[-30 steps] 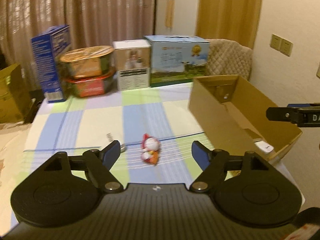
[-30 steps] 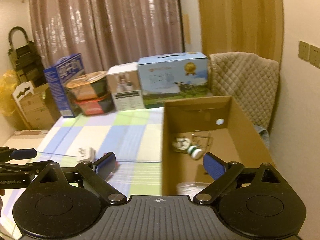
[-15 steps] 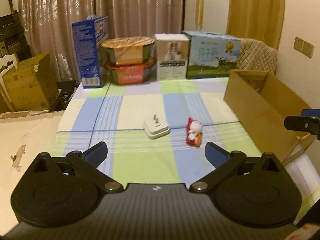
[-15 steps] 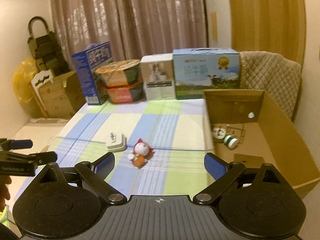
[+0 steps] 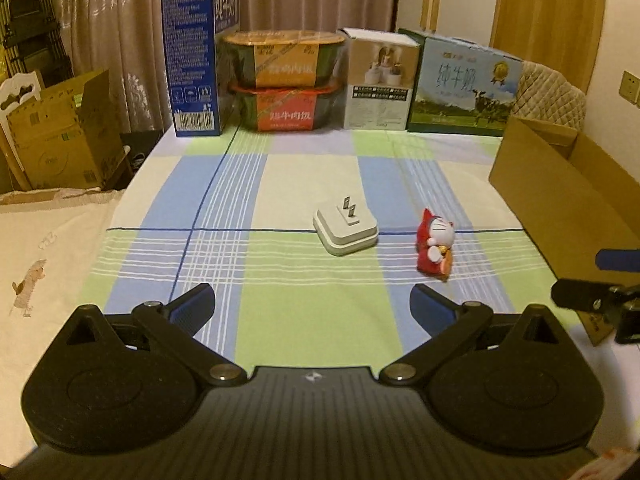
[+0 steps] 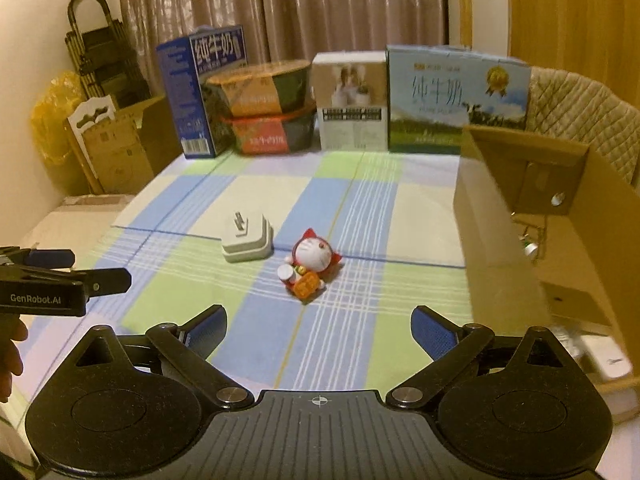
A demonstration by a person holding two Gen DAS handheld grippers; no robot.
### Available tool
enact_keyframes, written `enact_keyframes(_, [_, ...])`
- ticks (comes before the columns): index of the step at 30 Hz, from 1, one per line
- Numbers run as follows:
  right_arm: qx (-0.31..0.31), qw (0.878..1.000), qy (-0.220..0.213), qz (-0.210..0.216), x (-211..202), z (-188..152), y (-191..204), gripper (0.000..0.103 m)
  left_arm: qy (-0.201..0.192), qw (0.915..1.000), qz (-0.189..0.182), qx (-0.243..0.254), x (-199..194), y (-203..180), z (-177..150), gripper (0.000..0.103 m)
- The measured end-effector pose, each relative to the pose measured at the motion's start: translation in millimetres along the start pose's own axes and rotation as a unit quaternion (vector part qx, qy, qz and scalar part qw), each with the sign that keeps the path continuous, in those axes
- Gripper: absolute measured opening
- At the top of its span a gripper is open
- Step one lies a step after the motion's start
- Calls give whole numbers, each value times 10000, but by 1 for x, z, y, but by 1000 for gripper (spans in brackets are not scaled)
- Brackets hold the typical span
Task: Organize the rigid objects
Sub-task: 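Withdraw both open tools from the box back over the table, then lower the right tool onto the red Doraemon figure and close on it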
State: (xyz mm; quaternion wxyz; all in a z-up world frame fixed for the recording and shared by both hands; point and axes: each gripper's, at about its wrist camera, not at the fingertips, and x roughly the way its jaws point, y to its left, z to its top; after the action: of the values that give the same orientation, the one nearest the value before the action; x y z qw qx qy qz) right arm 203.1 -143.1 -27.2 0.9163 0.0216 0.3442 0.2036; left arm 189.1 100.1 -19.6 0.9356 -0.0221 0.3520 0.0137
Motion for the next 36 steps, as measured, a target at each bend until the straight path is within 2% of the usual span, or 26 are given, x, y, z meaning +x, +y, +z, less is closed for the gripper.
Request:
enact_keyframes(7, [99, 9998, 117, 81, 45, 4, -2, 96, 132, 9999, 27, -13, 37, 4, 6, 102])
enact_keyframes(16, [328, 9991, 193, 186, 90, 11, -14, 96, 81, 9998, -107, -117, 72, 8, 32, 102])
enact_keyframes(23, [406, 9987, 224, 224, 110, 15, -23, 96, -5, 9996, 57, 260, 93, 1, 43, 102])
enact_keyframes(30, [425, 9986, 151, 275, 123, 21, -28, 96, 99, 9999, 65, 83, 111, 8, 50, 102])
enact_keyframes(36, [198, 9991, 90, 372, 137, 22, -24, 96, 175, 9997, 144, 57, 121, 15, 50, 102])
